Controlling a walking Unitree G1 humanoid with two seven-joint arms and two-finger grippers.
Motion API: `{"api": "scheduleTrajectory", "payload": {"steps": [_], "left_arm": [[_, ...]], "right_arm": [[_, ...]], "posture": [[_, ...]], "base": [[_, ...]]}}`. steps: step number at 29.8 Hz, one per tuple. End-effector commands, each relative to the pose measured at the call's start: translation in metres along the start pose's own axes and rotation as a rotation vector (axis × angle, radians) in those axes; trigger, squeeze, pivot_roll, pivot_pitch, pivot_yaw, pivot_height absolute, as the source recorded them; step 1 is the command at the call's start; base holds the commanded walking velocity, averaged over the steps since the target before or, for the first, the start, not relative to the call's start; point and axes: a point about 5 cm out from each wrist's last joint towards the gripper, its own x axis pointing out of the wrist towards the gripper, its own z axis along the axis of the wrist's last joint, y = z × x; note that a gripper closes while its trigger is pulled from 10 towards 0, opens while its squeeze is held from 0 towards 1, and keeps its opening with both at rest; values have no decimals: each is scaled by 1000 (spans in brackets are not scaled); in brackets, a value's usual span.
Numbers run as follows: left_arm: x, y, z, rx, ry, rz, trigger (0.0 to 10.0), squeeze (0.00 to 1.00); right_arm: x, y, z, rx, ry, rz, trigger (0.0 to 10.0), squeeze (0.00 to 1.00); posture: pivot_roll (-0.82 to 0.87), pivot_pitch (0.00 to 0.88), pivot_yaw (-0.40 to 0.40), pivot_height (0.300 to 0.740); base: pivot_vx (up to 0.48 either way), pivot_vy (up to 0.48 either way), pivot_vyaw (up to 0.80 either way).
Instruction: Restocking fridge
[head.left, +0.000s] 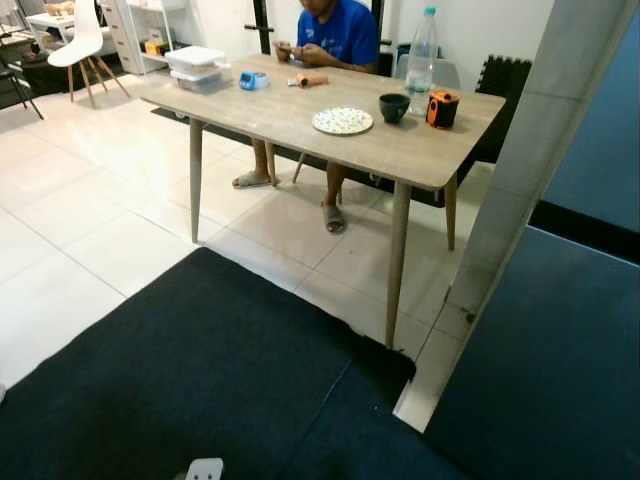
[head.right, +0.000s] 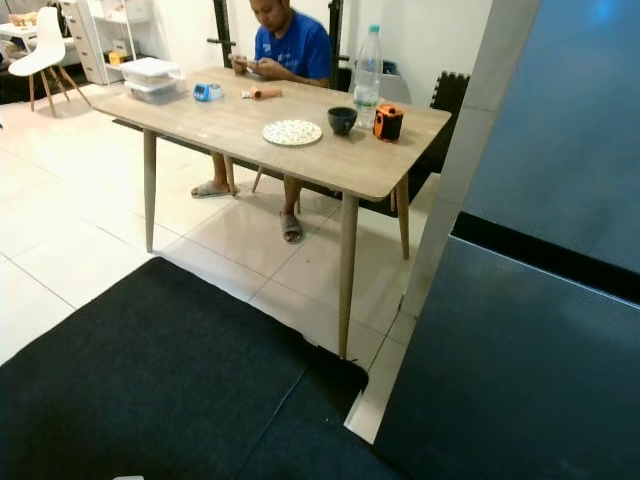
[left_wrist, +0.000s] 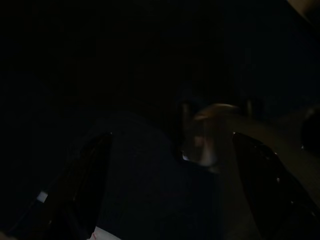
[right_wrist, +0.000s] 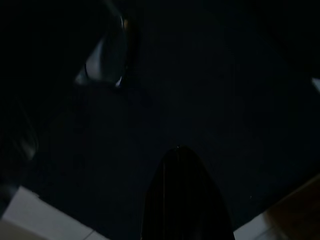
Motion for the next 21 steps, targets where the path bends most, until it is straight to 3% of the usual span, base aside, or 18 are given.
{"api": "scheduleTrajectory", "payload": {"steps": [1, 18, 21], "left_arm": [[-1, 1, -4, 9, 14, 4, 10000, 0], [-1, 0, -4, 9, 26, 4, 10000, 0], [-1, 0, -4, 8, 25, 1, 10000, 0]], "right_arm": [[1, 0, 11, -4, -36, -8, 10000, 0], [1, -7, 33, -60, -79, -51, 10000, 0], [1, -4, 33, -62, -83, -51, 10000, 0]], "posture": [[-76, 23, -5, 740], [-75, 21, -11, 740], [-75, 21, -11, 740]], "base": [[0, 0, 750], [0, 0, 749], [0, 0, 0]]}}
